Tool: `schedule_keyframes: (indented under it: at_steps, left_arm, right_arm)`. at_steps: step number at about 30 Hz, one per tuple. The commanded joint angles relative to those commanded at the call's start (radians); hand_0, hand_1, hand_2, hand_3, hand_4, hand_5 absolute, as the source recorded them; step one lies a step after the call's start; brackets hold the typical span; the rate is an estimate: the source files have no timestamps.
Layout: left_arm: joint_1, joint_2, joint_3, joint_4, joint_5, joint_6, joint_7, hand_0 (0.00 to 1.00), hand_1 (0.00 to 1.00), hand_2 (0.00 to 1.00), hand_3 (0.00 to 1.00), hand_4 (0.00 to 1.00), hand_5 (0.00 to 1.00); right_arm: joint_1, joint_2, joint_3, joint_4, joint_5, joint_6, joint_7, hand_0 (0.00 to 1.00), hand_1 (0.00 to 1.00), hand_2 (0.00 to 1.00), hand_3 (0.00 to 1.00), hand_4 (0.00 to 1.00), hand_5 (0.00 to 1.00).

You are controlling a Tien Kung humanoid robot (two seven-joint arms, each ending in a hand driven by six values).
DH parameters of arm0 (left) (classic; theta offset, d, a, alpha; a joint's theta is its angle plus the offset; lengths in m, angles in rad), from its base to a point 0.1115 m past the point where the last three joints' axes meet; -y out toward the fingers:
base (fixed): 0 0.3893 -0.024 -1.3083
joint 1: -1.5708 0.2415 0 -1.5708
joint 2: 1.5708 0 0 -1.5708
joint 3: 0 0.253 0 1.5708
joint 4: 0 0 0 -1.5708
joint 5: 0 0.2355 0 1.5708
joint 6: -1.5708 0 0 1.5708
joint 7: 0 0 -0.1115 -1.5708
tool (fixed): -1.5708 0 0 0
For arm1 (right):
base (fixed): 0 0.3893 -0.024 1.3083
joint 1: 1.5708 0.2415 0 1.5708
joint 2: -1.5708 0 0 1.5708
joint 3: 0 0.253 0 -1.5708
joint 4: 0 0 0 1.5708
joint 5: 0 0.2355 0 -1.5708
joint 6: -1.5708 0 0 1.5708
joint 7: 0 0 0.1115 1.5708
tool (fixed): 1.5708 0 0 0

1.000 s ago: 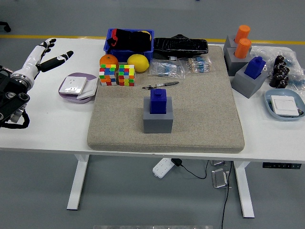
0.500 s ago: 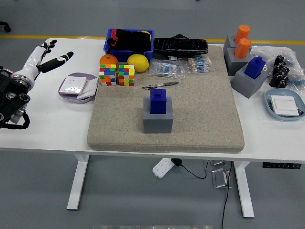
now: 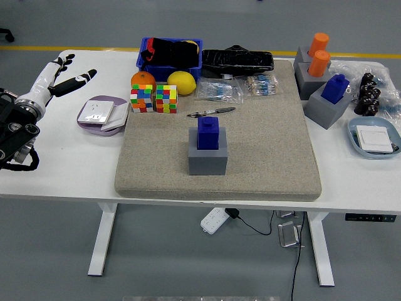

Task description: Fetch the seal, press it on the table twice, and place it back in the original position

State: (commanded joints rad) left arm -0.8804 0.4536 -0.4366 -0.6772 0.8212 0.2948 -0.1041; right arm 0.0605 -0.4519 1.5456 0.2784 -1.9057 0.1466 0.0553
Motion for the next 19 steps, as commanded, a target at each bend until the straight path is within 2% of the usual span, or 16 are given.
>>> schedule_keyframes:
  at_steps: [19]
  left_arm:
    - [-0.004,0.002,0.012,0.0,0.0,-0.008,0.01,0.998,0.998,0.986,0.979,0.856,0.641]
  right_arm:
    - [0.001,0.001,-0.012,-0.002,0.008,0.01,-0.003,0.803,0.705,0.685,0.637,0.769,0.536]
